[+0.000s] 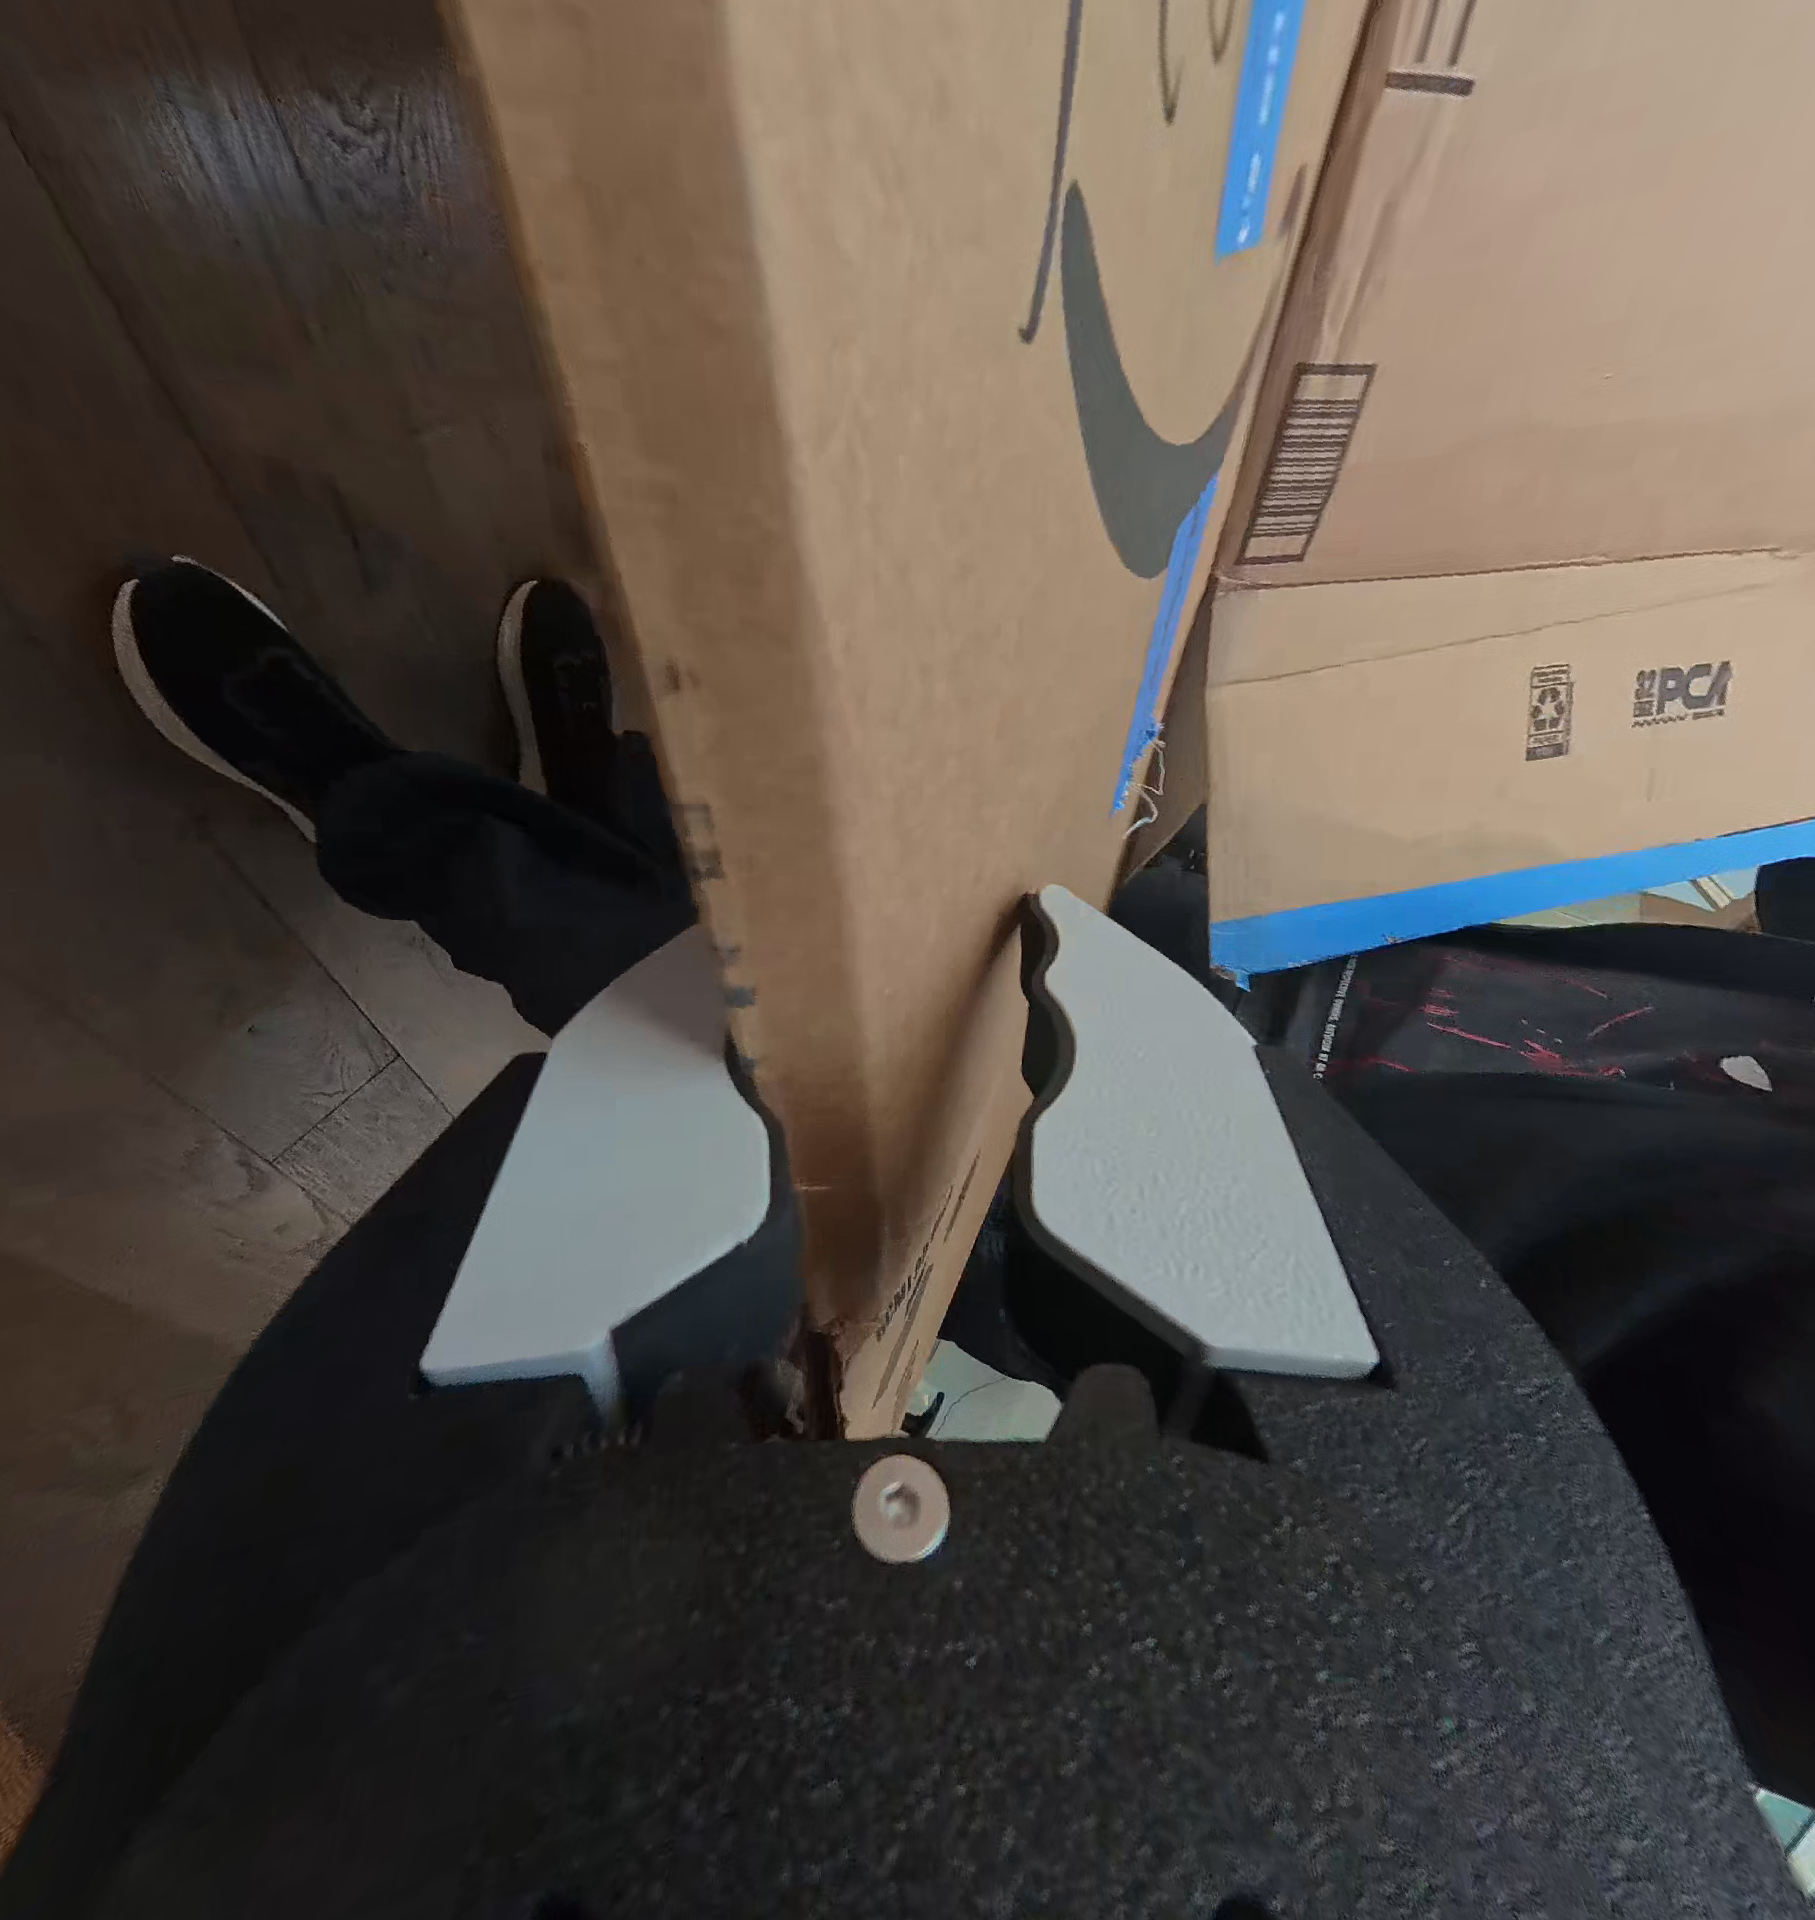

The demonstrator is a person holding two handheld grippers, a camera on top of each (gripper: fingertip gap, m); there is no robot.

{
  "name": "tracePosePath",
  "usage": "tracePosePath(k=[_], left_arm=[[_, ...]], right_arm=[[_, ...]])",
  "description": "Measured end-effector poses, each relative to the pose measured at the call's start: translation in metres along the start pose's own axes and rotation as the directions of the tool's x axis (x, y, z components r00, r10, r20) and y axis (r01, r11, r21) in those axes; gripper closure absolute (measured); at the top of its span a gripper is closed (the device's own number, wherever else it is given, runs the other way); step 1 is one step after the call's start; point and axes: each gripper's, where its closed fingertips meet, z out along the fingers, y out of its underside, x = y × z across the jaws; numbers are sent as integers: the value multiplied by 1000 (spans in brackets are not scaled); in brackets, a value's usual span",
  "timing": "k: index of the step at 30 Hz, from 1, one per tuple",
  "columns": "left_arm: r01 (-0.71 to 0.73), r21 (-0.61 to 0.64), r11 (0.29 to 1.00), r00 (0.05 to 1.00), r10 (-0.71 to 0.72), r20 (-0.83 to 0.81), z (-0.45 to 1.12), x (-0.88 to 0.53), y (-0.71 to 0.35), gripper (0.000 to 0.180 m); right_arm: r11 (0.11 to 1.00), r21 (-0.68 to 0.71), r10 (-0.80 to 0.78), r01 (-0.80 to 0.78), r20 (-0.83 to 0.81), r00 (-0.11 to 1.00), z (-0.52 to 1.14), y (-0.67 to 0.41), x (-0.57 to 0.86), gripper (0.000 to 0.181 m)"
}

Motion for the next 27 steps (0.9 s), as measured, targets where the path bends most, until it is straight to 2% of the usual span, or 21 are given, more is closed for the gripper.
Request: tracePosePath(k=[6, 13, 17, 20, 24, 27], left_arm=[[-113, 86, 990, 977, 126, -170, -20, 87, 18, 158], [-318, -33, 947, 944, 313, -108, -14, 168, 46, 150], [-408, -38, 912, 910, 403, -96, -1, 211, 55, 145], [-383, 37, 923, 920, 384, -76, 3, 229, 53, 141], [-333, 176, 926, 933, 350, -81, 3, 252, 47, 126], [-347, 206, 915, 924, 371, -92, 9, 271, 53, 123]], right_arm=[[985, 1, -170, 170, -26, 985, 3, -25, -68, 163], [929, -58, -368, 364, -62, 928, 16, -58, -140, 163], [890, -96, -452, 445, -66, 890, 24, -69, -178, 161], [888, -107, -455, 447, -77, 887, 31, -79, -199, 158], [892, -92, -449, 442, -78, 890, 40, -89, -223, 147], [892, -67, -451, 448, -50, 891, 47, -93, -239, 142]])
